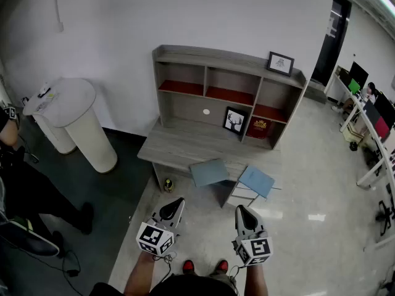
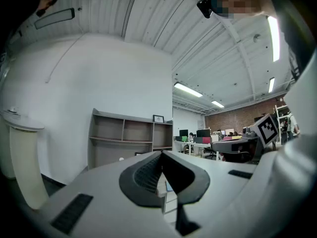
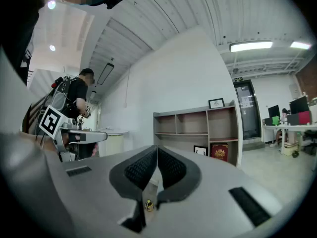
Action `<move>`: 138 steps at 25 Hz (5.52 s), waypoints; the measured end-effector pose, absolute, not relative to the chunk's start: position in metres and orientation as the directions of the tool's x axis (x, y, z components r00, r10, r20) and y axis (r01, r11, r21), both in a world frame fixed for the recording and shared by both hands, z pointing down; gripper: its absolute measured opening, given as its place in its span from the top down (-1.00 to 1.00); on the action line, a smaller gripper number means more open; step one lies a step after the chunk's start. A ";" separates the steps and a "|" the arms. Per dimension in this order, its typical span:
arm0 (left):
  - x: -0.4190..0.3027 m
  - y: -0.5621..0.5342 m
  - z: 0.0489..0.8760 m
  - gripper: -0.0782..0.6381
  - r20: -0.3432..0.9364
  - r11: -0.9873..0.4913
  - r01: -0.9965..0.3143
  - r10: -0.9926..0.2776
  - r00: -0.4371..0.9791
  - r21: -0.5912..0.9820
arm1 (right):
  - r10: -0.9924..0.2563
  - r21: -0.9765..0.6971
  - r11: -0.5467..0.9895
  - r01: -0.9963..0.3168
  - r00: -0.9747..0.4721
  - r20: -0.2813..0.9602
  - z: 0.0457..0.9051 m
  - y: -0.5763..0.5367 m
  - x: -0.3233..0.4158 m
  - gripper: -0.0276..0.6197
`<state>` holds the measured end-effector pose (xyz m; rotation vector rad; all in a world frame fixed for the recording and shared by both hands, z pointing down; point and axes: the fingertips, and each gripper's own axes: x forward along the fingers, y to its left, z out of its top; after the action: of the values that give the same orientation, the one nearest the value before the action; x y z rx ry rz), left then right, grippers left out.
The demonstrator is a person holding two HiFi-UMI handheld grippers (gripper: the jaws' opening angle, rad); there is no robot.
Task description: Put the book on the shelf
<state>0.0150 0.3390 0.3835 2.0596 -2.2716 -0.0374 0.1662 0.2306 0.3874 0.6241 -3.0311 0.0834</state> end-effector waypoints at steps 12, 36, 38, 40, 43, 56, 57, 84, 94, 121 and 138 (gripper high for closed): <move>0.003 0.343 0.384 0.76 0.040 0.093 -0.993 -0.995 -0.090 0.068 | -0.398 -0.076 0.914 -0.398 -0.917 0.013 0.389 0.228 0.151 0.82; -0.101 0.253 0.473 0.76 0.183 0.204 -0.967 -0.967 -0.175 0.155 | -0.237 -0.191 0.942 -0.277 -0.949 0.207 0.495 0.137 0.012 0.82; -0.109 0.236 0.485 0.76 0.201 0.203 -0.966 -0.965 -0.168 0.163 | -0.234 -0.202 0.937 -0.283 -0.943 0.237 0.510 0.122 0.003 0.82; -0.116 0.220 0.499 0.76 0.219 0.196 -0.967 -0.963 -0.158 0.165 | -0.225 -0.220 0.934 -0.282 -0.941 0.253 0.526 0.108 -0.007 0.82; -0.127 0.202 0.522 0.76 0.249 0.191 -0.966 -0.958 -0.144 0.174 | -0.208 -0.255 0.925 -0.283 -0.936 0.284 0.551 0.093 -0.021 0.82; -0.148 0.166 0.622 0.76 0.384 0.212 -0.948 -0.917 -0.110 0.237 | -0.121 -0.365 0.886 -0.284 -0.904 0.409 0.667 0.073 -0.047 0.82; -0.148 0.163 0.629 0.76 0.390 0.212 -0.947 -0.915 -0.105 0.241 | -0.122 -0.372 0.882 -0.289 -0.902 0.413 0.674 0.071 -0.047 0.82; -0.144 0.158 0.718 0.76 0.509 0.238 -0.923 -0.859 -0.056 0.301 | -0.058 -0.810 0.443 -0.384 -0.914 0.402 0.798 0.055 -0.053 0.09; -0.151 0.155 0.724 0.76 0.520 0.257 -0.917 -0.852 -0.066 0.304 | -0.042 -0.821 0.424 -0.382 -0.914 0.403 0.808 0.053 -0.069 0.09; -0.151 0.146 0.654 0.76 0.449 0.240 -0.933 -0.888 -0.099 0.267 | -0.088 -0.773 0.512 -0.376 -0.917 0.388 0.735 0.034 -0.056 0.69; -0.163 0.113 0.553 0.76 0.293 0.168 -0.966 -0.950 -0.105 0.198 | -0.316 -0.567 0.702 -0.432 -0.902 0.295 0.617 -0.038 -0.025 0.70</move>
<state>-0.1630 0.1133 0.5530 1.8232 -2.1018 0.0606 -0.0246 -0.0378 0.6171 0.6062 -2.7338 0.9773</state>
